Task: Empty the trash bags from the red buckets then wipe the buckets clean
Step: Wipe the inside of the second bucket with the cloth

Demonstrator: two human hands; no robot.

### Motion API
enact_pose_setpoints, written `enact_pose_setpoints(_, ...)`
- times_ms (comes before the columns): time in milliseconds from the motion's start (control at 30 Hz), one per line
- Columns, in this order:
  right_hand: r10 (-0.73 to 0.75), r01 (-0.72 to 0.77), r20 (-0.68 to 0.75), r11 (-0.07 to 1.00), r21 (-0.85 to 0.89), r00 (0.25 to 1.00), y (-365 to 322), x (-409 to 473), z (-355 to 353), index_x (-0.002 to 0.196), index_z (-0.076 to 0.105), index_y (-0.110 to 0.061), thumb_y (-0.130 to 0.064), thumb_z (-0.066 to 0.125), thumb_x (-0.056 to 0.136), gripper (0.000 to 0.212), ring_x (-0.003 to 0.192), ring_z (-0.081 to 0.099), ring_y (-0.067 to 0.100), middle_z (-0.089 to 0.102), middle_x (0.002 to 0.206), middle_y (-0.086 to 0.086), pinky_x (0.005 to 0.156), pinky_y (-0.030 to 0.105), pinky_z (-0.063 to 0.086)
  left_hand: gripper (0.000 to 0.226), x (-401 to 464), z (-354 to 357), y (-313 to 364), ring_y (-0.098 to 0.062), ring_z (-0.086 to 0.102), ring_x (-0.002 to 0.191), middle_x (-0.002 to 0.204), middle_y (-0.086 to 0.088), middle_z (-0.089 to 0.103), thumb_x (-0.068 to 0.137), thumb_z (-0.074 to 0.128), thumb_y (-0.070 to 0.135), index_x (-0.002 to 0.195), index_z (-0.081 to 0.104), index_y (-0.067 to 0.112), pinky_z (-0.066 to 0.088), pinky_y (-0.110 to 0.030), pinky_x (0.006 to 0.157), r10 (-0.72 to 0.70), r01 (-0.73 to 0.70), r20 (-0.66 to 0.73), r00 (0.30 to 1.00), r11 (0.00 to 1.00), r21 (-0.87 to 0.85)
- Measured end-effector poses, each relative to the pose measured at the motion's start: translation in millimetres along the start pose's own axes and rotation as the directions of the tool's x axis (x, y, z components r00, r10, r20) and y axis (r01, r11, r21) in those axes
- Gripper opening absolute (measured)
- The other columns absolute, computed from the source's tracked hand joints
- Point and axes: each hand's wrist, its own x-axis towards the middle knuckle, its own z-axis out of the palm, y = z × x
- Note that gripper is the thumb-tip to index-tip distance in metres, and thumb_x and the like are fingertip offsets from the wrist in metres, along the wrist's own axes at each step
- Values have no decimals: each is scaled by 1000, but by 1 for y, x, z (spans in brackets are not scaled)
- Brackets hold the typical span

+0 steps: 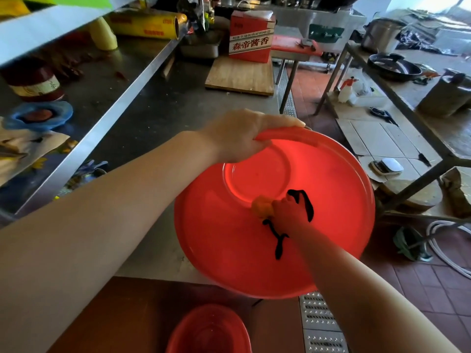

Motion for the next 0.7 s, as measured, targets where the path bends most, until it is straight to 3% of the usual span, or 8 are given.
enact_pose_setpoints(133, 6, -7, -49, 1000, -22, 999, -1, 17, 1, 133, 48, -19, -33, 47, 97, 39, 130, 40, 26, 49, 136, 6, 108, 40, 31, 56, -5, 1, -1, -9, 58, 107, 115, 17, 62, 95, 59, 25, 143, 42, 49, 39, -20, 85, 11, -11, -13, 1000, 999, -35)
enact_pose_setpoints(467, 27, -29, -29, 997, -68, 999, -2, -2, -2, 135, 46, -19, -44, 46, 97, 46, 132, 40, 24, 51, 135, 5, 112, 43, 25, 56, -12, -1, 3, -16, 60, 109, 123, 5, 64, 96, 55, 22, 143, 41, 50, 46, -34, 92, 33, -33, 4, 999, 999, -5)
enact_pose_setpoints(700, -5, 4, -8, 995, -95, 1000, 4, -38, -12, 134, 47, -20, -39, 42, 100, 39, 134, 38, 24, 53, 134, 3, 111, 40, 28, 53, -16, 1, 0, -14, 60, 108, 121, 6, 65, 98, 57, 28, 144, 41, 49, 42, -26, 88, 32, -32, -9, 999, 999, 16)
